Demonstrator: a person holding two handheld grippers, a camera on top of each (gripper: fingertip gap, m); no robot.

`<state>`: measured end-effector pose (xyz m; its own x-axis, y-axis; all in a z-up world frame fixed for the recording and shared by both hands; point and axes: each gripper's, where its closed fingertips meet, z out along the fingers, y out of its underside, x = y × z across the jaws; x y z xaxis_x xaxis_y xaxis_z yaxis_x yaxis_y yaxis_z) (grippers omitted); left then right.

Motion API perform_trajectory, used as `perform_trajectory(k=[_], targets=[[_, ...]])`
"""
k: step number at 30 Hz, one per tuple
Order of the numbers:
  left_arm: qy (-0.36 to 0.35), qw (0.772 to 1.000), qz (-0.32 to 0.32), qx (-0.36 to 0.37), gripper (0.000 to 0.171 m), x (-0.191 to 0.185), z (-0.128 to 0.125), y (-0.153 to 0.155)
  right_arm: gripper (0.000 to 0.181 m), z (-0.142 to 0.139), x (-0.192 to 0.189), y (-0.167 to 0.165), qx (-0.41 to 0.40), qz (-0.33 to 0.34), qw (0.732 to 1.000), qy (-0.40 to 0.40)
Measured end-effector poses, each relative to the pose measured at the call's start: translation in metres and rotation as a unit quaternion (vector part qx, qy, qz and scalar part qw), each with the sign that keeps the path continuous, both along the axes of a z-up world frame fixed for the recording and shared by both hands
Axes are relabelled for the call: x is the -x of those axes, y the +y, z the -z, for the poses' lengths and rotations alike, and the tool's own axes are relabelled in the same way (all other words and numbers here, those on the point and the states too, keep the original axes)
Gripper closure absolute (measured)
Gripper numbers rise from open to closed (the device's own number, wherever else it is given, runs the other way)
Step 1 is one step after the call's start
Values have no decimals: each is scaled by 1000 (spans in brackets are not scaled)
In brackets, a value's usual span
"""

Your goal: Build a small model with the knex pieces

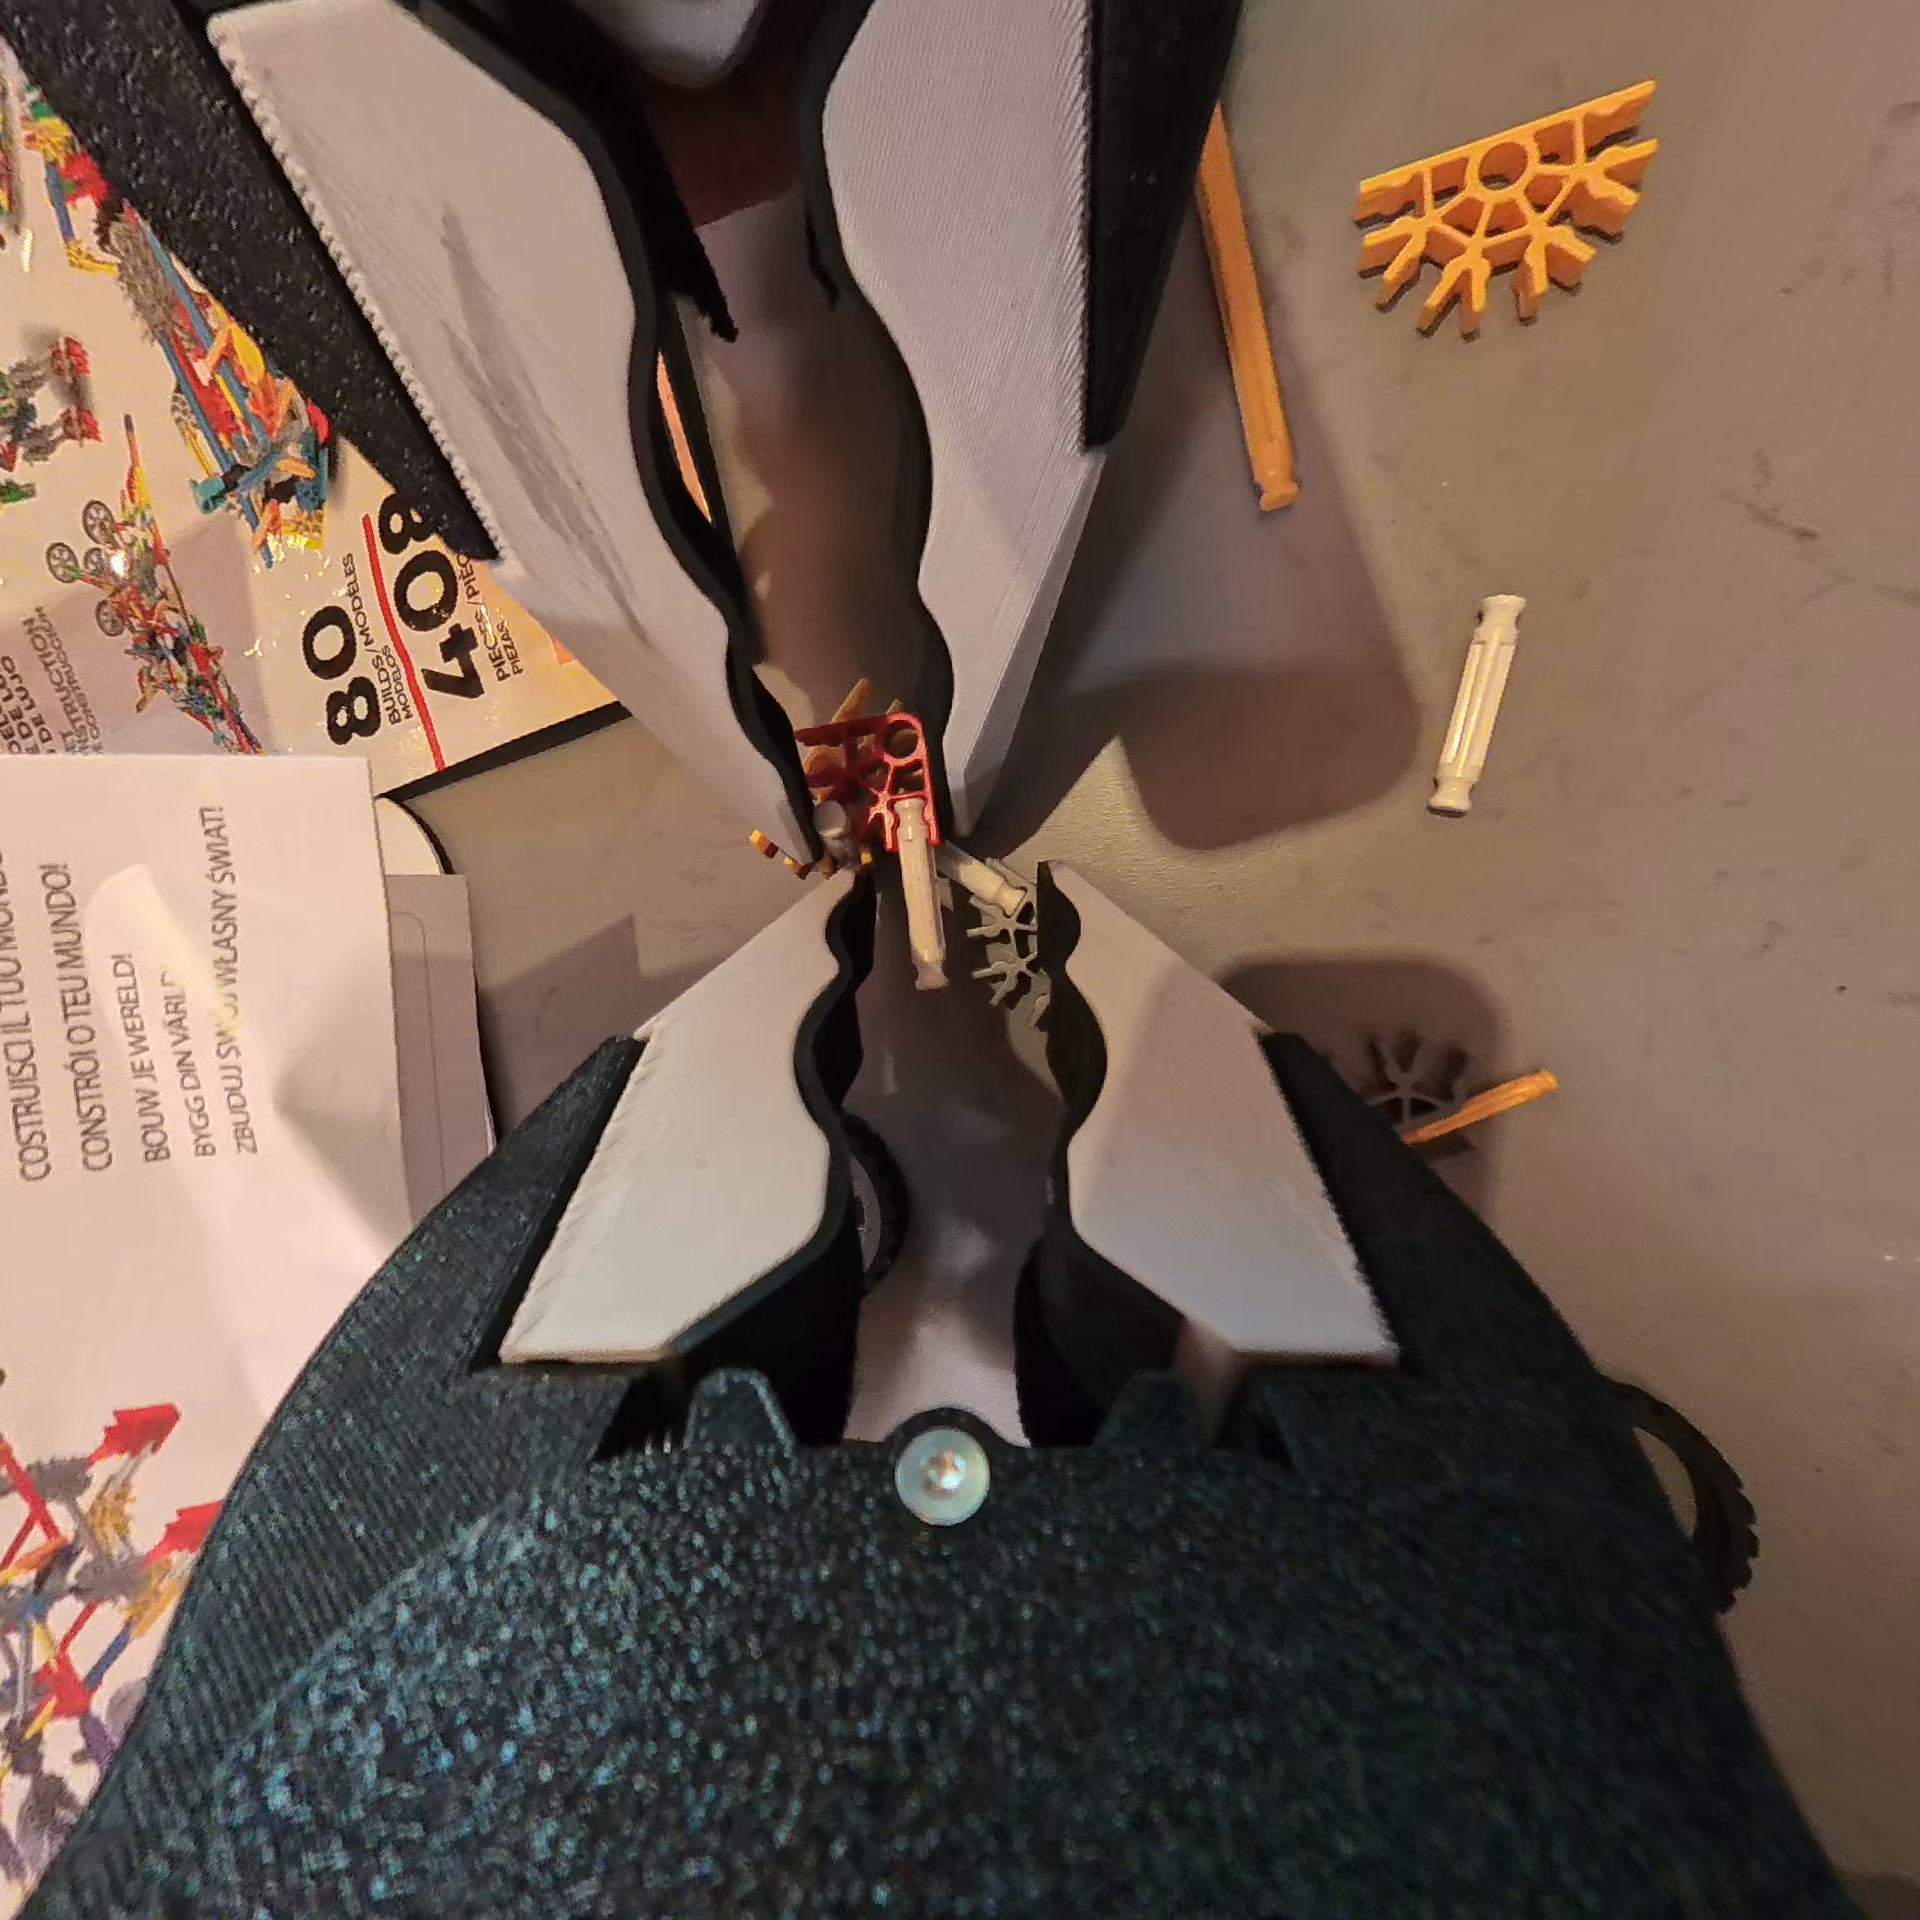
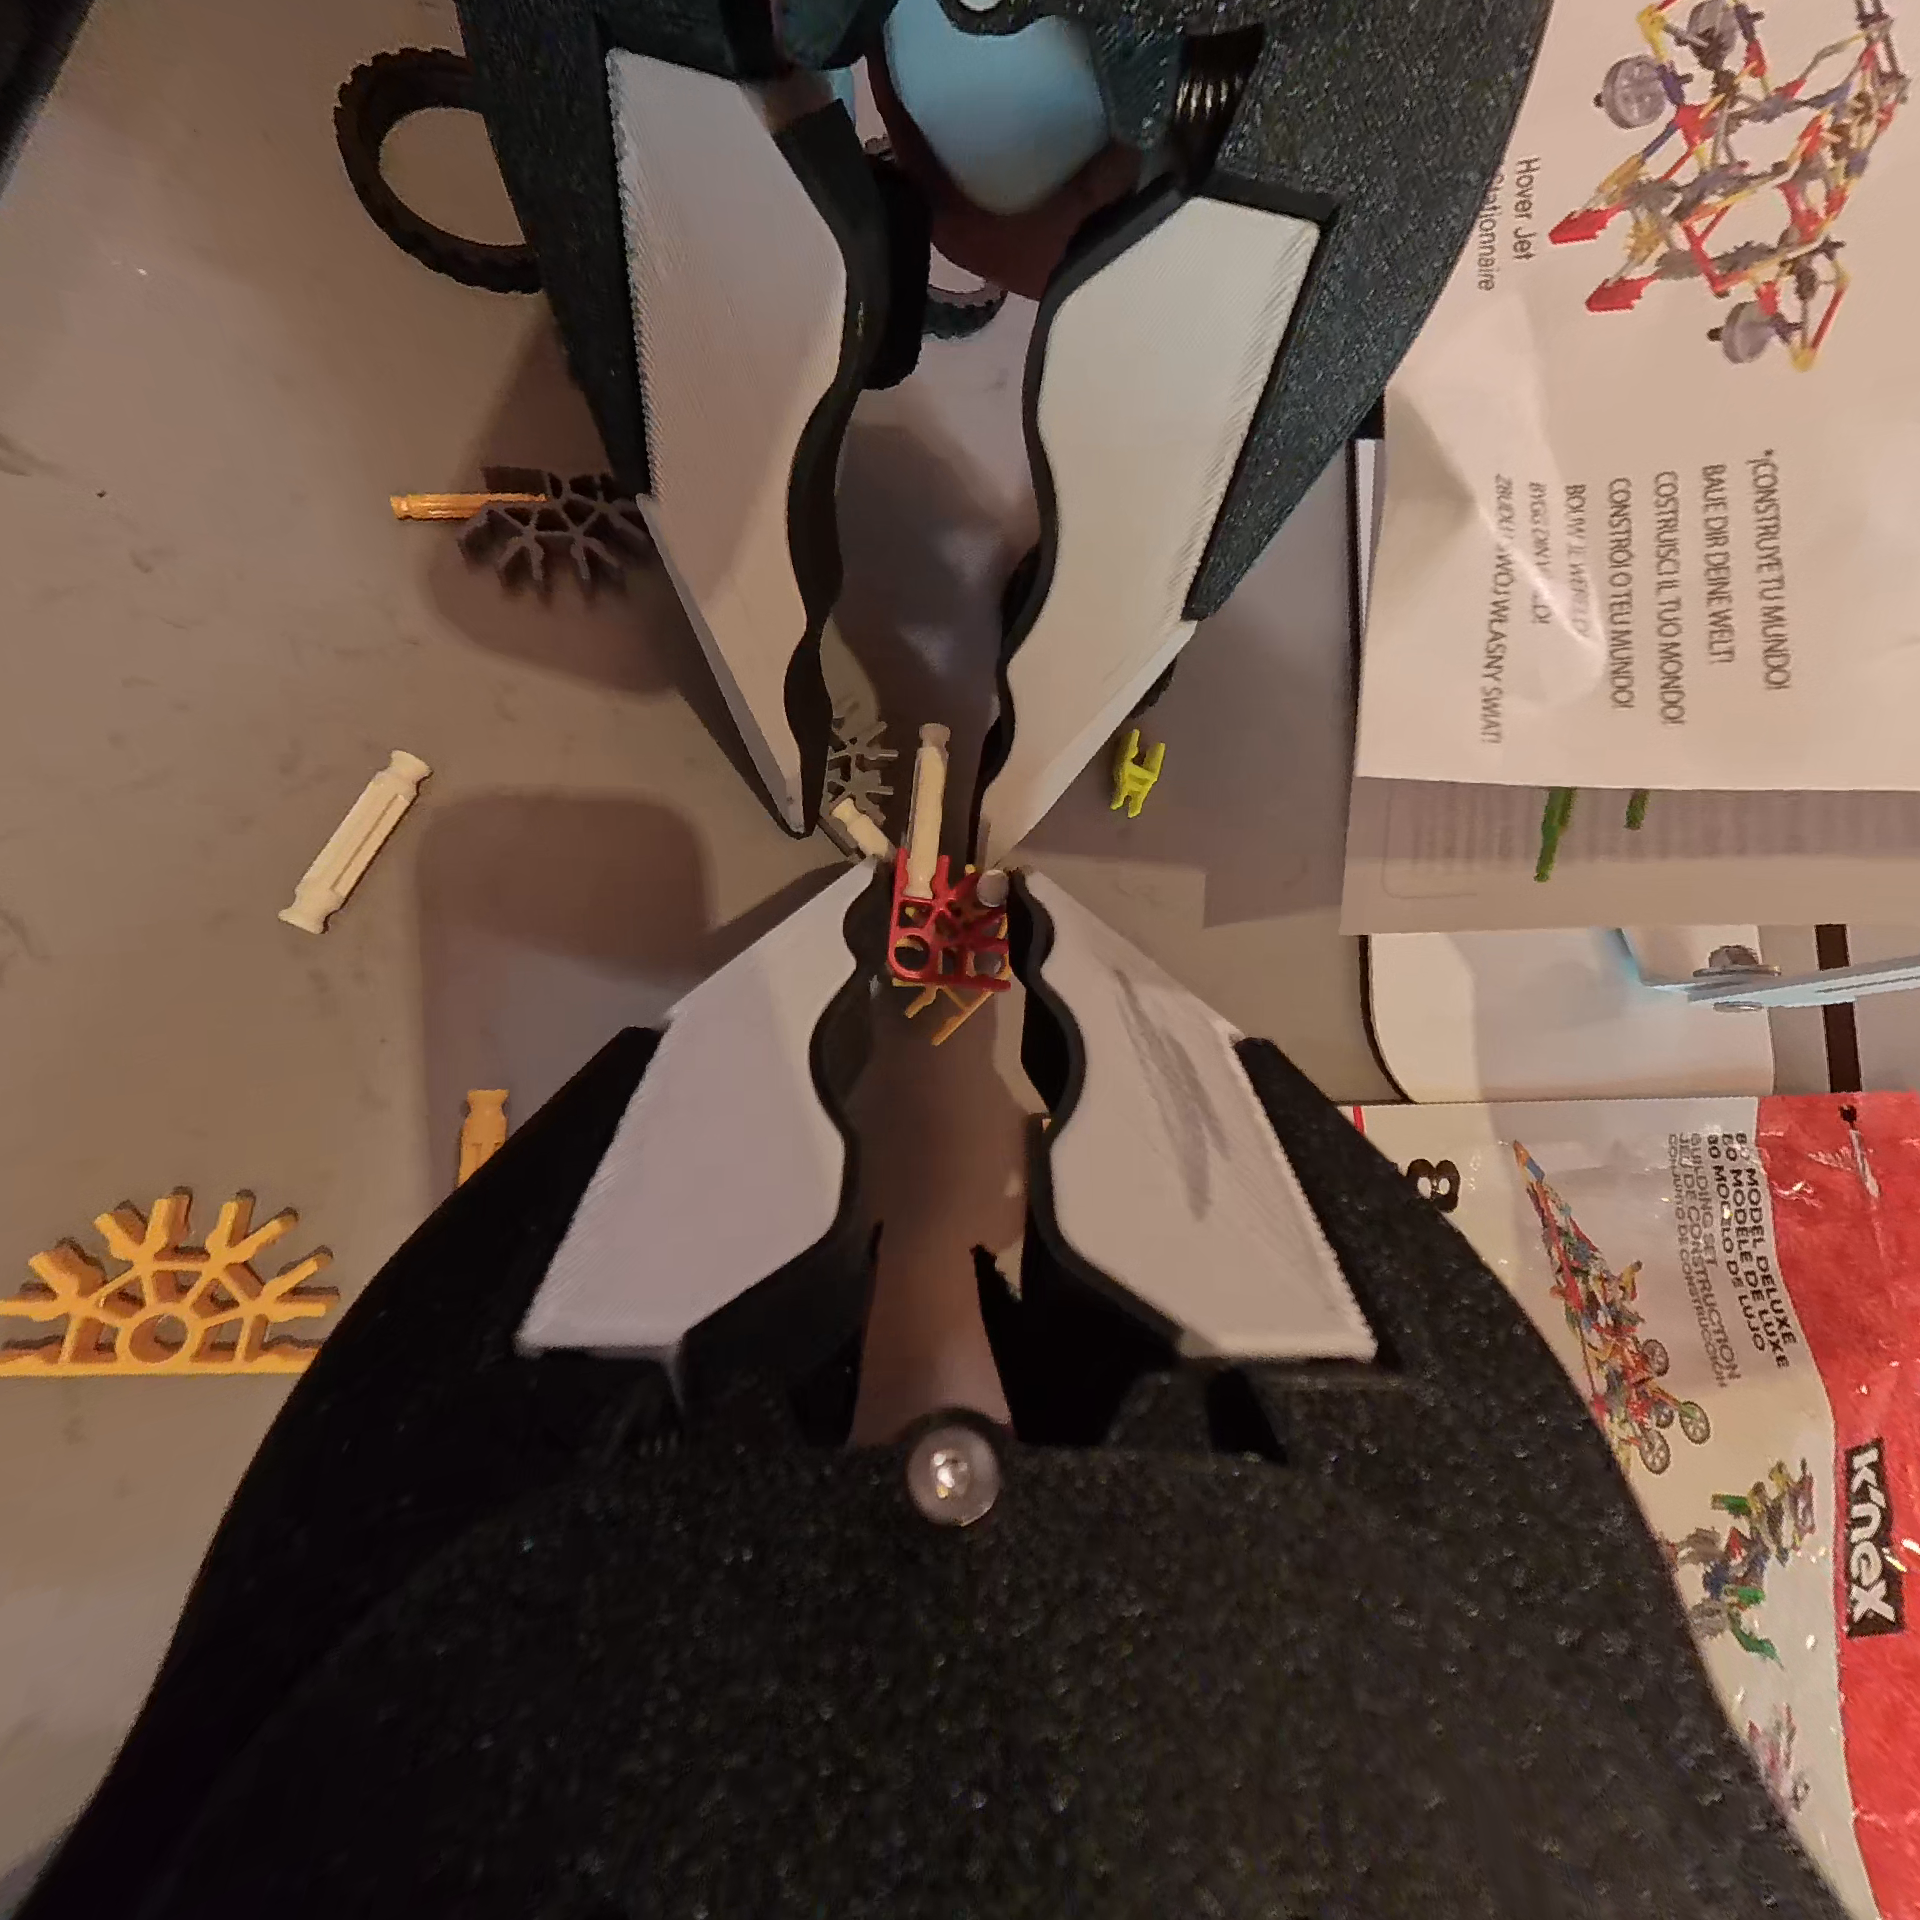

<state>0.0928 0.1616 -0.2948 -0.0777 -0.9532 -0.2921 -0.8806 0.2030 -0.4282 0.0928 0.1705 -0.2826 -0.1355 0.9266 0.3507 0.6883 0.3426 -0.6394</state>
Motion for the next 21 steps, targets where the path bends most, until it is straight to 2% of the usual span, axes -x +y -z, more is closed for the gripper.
perform_trajectory(k=[4, 14, 21], targets=[[7, 1000, -16, -15, 135, 6, -2, 5, 161, 1, 0, 0, 1, 2, 1000, 1], [7, 1000, -22, -5, 145, 12, -3, 2, 161, 1, 1, 1, 7, 10, 1000, 5], [1, 999, -49, -6, 132, 17, -5, 10, 161, 0, 3, 2, 9, 12, 1000, 6]])
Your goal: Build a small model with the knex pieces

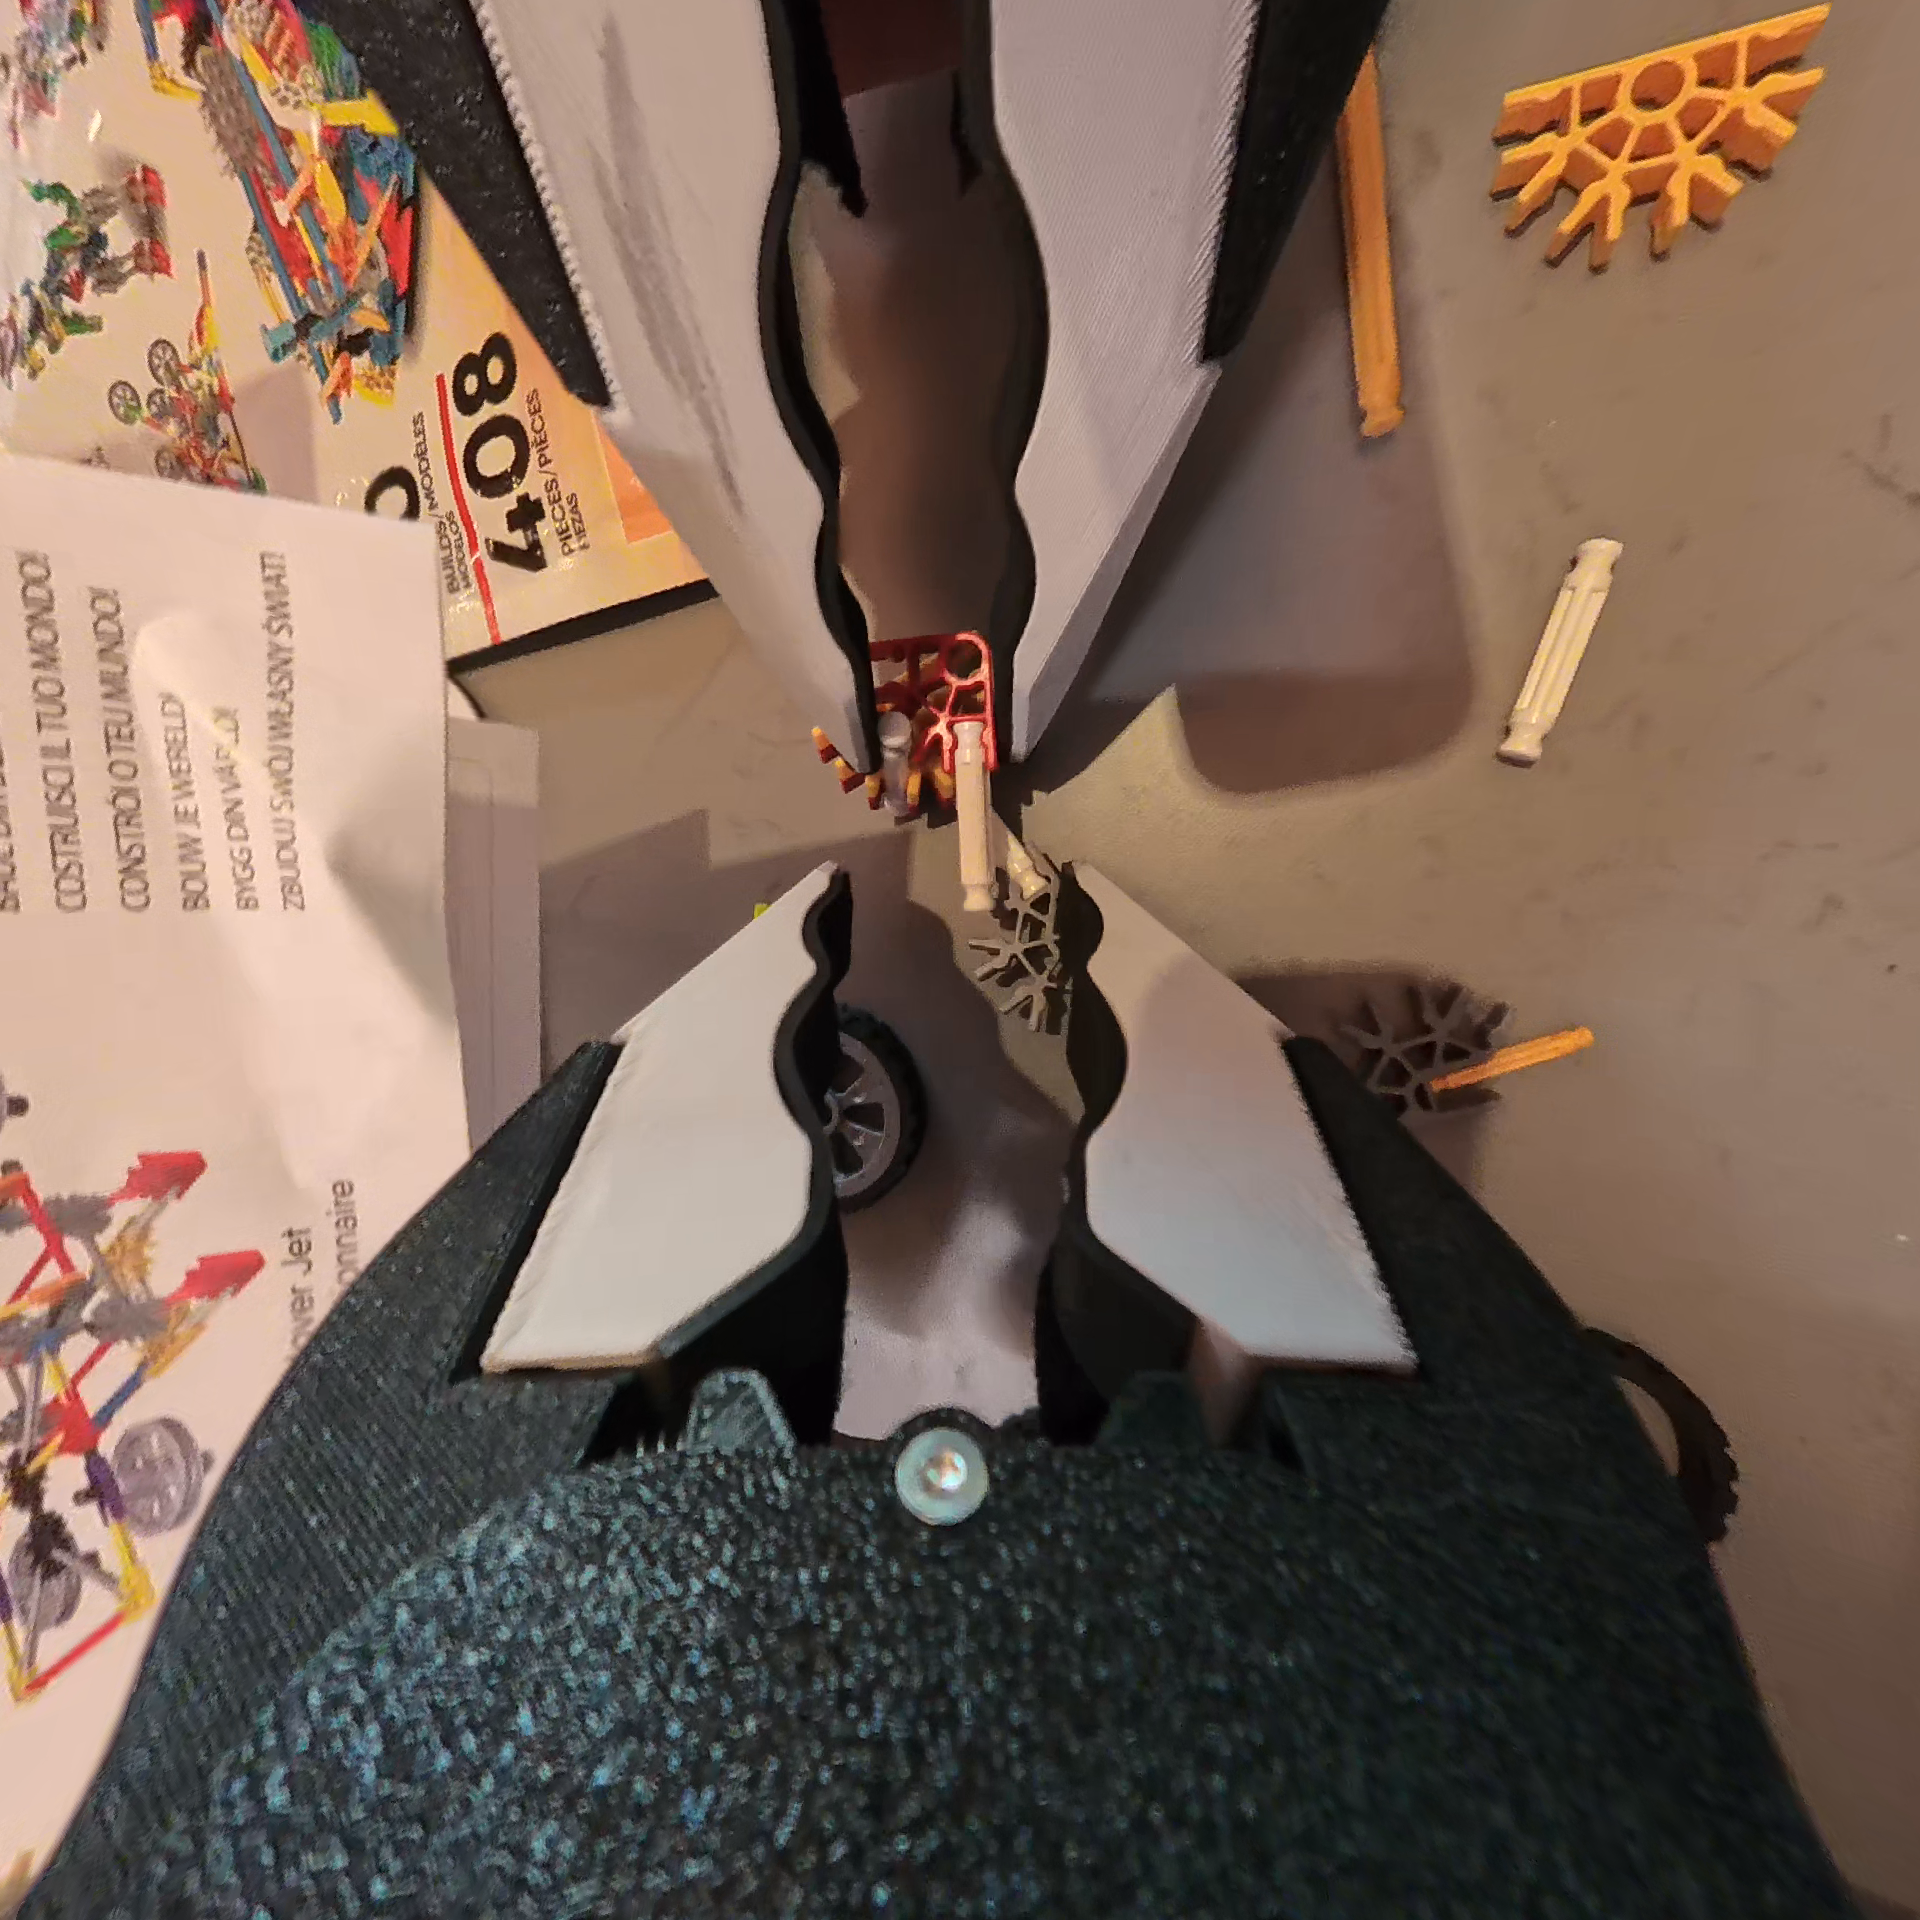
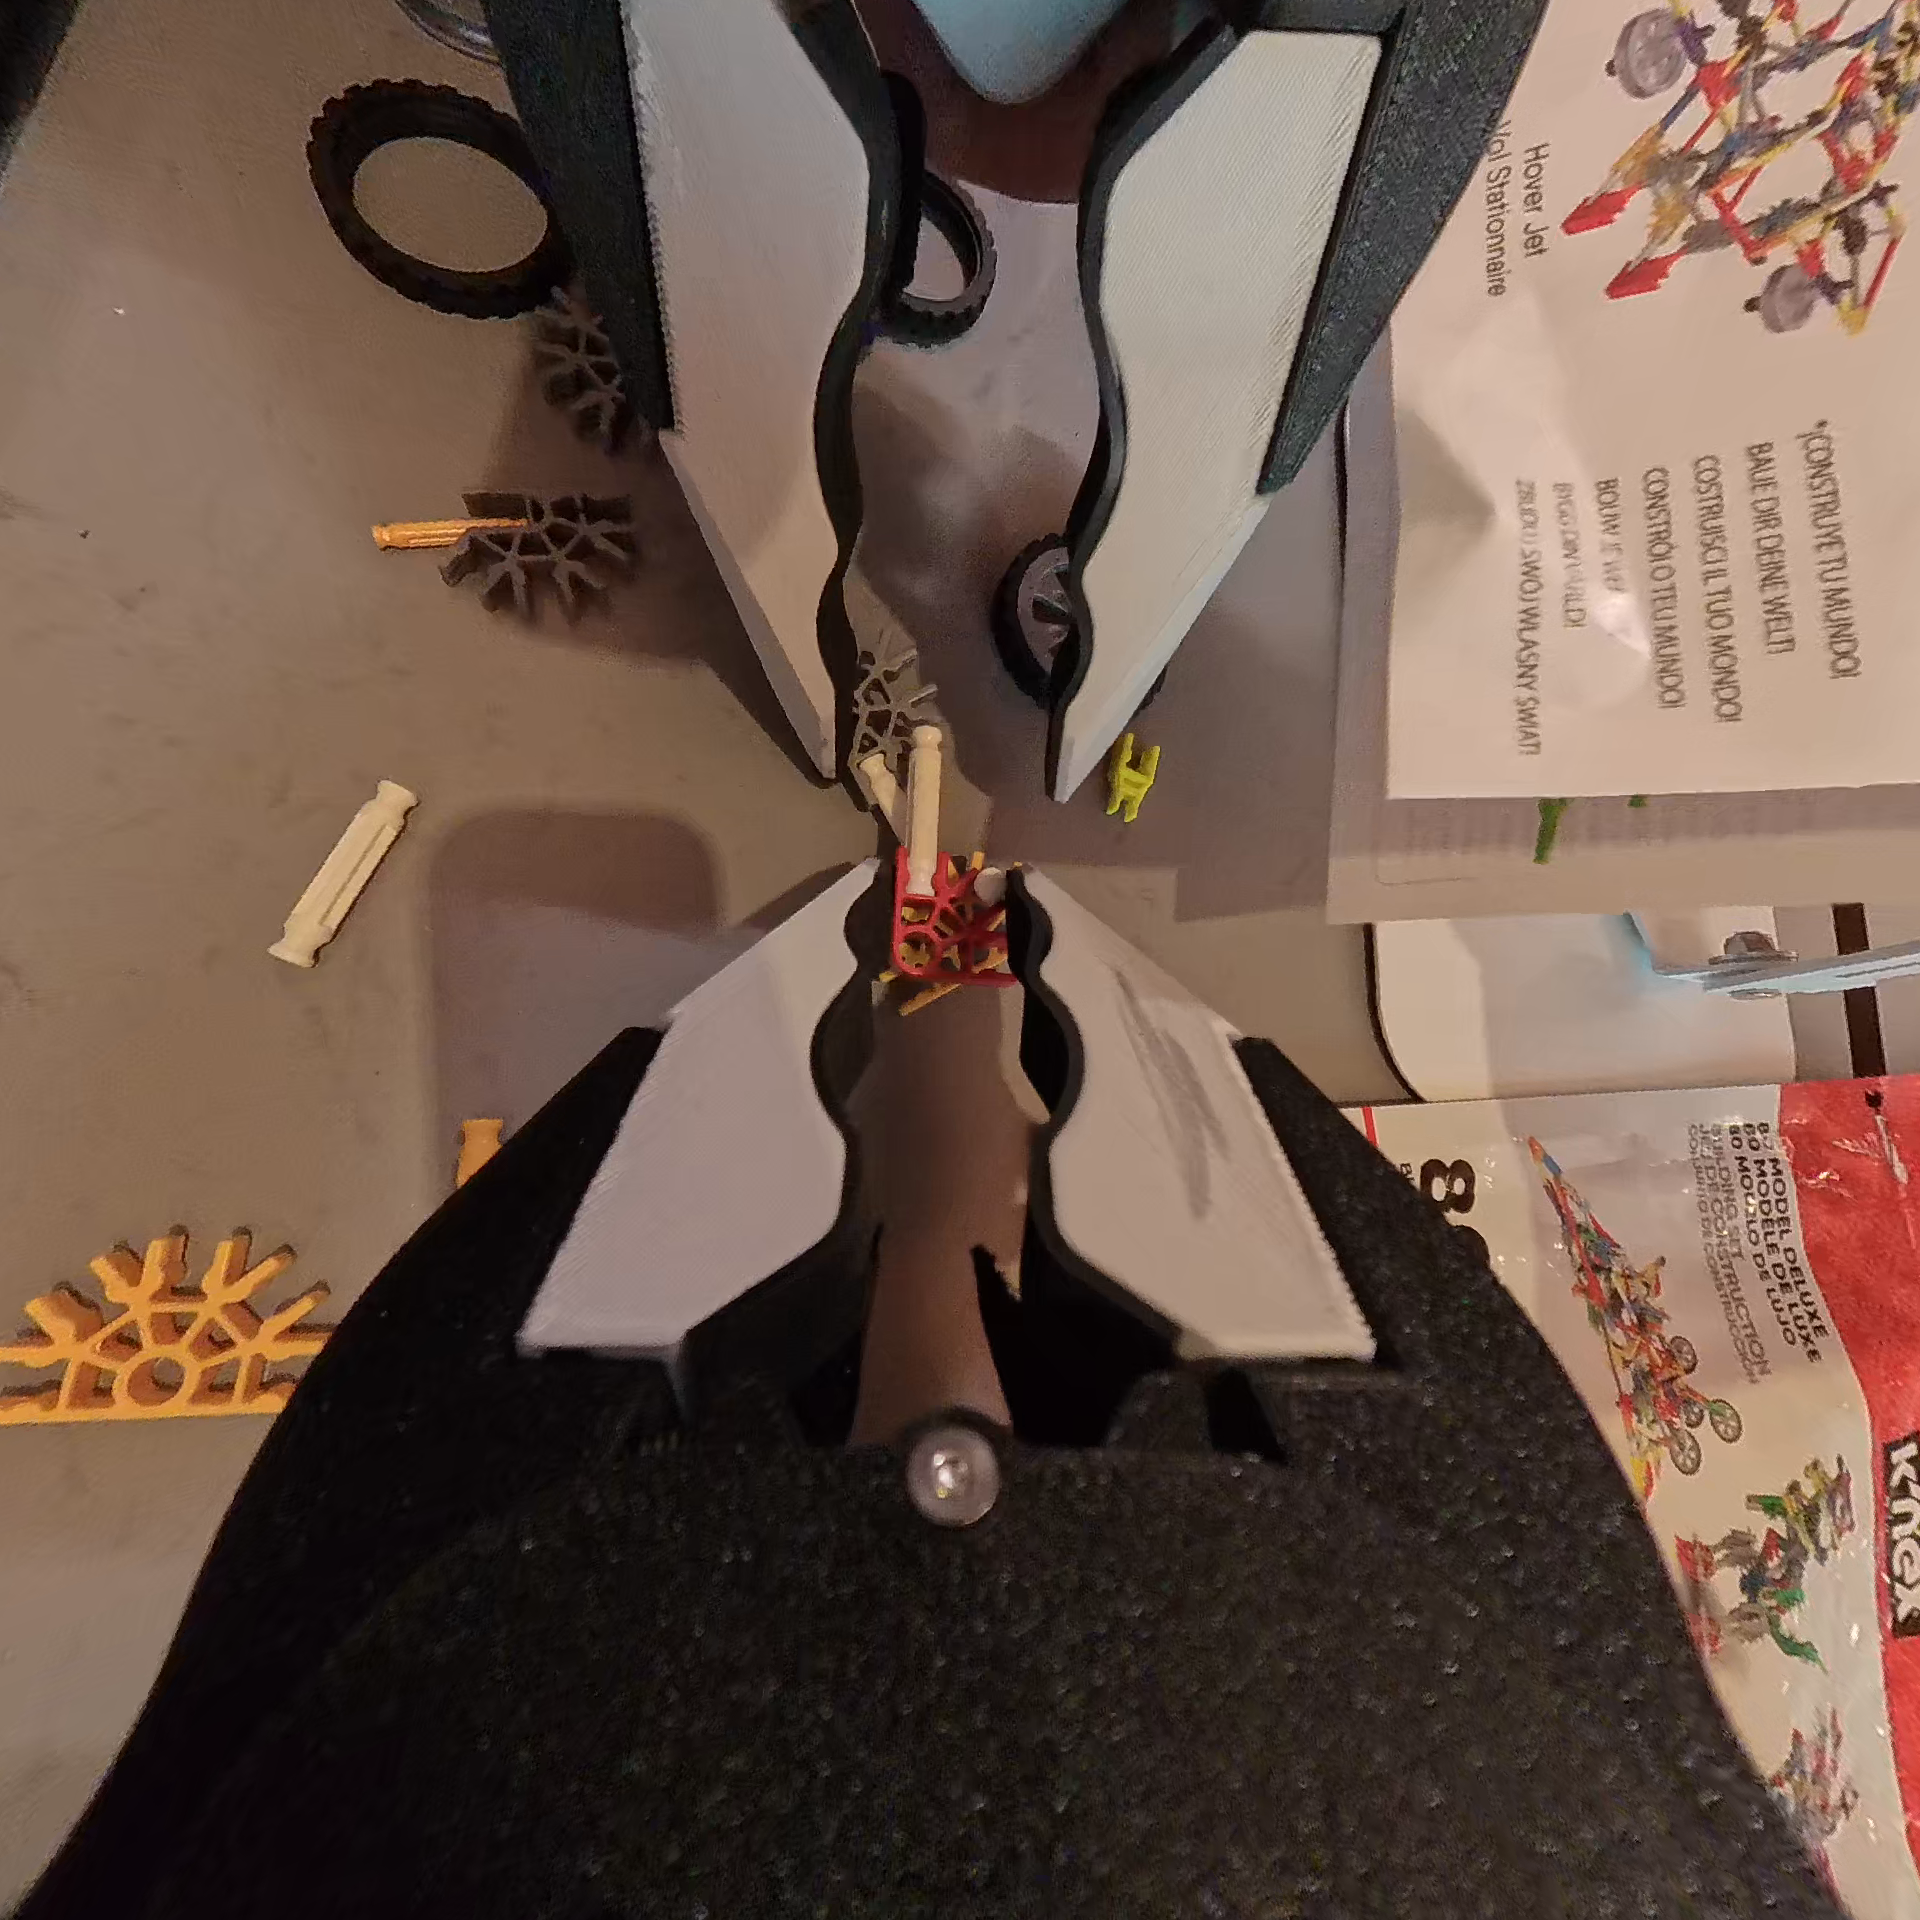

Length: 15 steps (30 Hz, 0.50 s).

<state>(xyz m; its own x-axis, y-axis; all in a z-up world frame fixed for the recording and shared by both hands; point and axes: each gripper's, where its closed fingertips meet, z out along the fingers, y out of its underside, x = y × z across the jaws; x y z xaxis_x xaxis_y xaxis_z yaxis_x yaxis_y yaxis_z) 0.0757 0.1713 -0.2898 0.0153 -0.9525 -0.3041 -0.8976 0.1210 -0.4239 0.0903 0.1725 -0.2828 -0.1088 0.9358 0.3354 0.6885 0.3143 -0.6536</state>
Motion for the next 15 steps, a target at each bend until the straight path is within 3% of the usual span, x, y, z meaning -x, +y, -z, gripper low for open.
perform_trajectory(k=[15], targets=[[-2, 998, -47, 39, 147, 12, 2, -1, 161, 0, 5, 4, 9, 21, 1000, 3]])
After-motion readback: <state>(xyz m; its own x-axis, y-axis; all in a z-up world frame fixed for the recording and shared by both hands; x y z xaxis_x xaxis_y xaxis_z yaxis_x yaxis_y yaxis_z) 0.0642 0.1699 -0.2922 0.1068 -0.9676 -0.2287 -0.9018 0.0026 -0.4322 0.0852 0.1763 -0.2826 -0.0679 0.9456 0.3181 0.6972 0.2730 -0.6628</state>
